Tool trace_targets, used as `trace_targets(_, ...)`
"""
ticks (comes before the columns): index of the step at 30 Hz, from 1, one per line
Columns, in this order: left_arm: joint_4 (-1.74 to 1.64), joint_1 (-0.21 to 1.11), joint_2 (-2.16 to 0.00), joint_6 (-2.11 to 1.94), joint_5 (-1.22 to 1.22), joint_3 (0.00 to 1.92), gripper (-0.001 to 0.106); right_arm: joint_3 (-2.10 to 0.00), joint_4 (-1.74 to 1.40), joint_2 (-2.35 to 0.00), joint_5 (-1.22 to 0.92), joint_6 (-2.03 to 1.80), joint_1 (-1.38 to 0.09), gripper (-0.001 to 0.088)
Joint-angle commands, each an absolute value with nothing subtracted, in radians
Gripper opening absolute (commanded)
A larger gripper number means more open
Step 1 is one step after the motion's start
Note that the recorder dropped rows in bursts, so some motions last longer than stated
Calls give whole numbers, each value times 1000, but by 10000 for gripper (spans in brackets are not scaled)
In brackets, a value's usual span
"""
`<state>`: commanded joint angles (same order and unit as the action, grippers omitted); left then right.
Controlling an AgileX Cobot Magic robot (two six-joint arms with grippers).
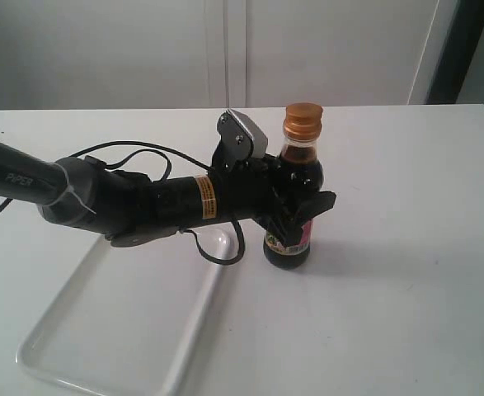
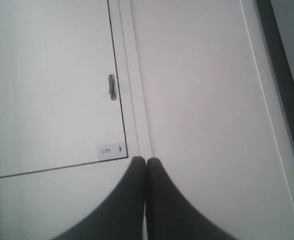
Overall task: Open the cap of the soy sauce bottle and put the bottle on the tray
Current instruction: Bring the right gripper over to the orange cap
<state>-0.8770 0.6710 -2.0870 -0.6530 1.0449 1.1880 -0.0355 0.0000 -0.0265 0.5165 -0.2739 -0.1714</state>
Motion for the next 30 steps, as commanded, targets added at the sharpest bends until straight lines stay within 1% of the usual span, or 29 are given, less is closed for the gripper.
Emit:
trace_targets(6,-877,671,-2087,-653,1045,1188,0,-176,0,-171,441,-274,-171,0)
trace_targets(10,-877,671,-2087,-653,1043,1188,0,-326,-6,-376,342,-303,-174,0)
trace_targets(15,-877,671,-2087,-653,1043,1188,0,-428,-99,-577,324,-299,-174,0)
trace_targets(17,-877,671,-2087,-653,1043,1188,0,-494,-127,-675,196,-291,-174,0)
trace_targets(20,-877,671,-2087,-653,1045,1188,0,-539,-178,-751,67,-291,-174,0)
trace_targets(21,-877,671,-2087,-653,1045,1188,0,-556,-185,-781,-14,-289,-174,0)
trace_targets(22,-877,671,-2087,-653,1045,1188,0,-566,-185,-799,-65,-273,-174,0)
trace_targets(23,-877,671,-2087,-653,1045,1188,0,-588,-183,-830,-163,-220,-174,0)
trace_targets(25,-877,671,-2087,-653,1045,1188,0,-613,-172,-864,-268,-165,-174,0)
trace_targets(27,-877,671,-2087,-653,1045,1188,0,-639,-140,-900,-367,-107,-174,0)
trace_targets(30,-877,671,-2087,-653,1045,1188,0,-688,15,-958,-512,85,-174,0)
